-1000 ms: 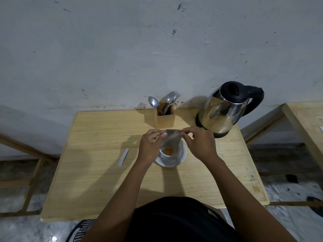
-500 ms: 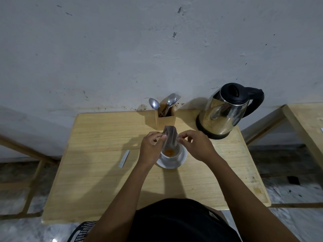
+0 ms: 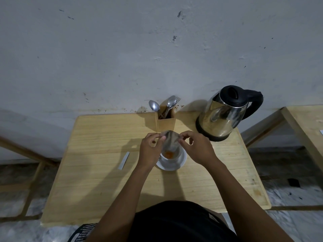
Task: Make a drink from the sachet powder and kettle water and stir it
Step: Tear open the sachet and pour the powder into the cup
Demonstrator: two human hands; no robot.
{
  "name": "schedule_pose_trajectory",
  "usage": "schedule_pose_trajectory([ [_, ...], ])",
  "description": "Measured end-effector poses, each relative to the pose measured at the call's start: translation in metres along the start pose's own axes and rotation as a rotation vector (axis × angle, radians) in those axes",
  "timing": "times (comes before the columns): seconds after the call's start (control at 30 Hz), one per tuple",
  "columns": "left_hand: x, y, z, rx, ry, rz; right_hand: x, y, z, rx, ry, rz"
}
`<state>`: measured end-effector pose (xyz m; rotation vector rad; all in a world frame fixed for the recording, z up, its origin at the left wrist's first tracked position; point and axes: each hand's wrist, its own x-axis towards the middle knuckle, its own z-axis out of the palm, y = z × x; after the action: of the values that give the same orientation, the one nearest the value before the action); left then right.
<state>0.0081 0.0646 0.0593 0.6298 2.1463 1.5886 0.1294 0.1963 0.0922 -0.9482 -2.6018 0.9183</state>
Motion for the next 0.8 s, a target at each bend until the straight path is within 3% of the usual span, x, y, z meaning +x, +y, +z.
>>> schedule_pose_trajectory([
  [0.1,0.000,0.004,0.001,0.037,-0.008,0.022,-0.001,-0.001,-0.002,0.012,0.054,0.018],
  [0.47,-0.001,0.006,0.001,0.070,-0.024,0.022,0.000,-0.004,-0.009,0.099,-0.005,0.122],
  [0.8,0.000,0.010,-0.001,0.053,-0.016,0.003,0.000,-0.006,-0.006,0.108,0.011,0.106],
])
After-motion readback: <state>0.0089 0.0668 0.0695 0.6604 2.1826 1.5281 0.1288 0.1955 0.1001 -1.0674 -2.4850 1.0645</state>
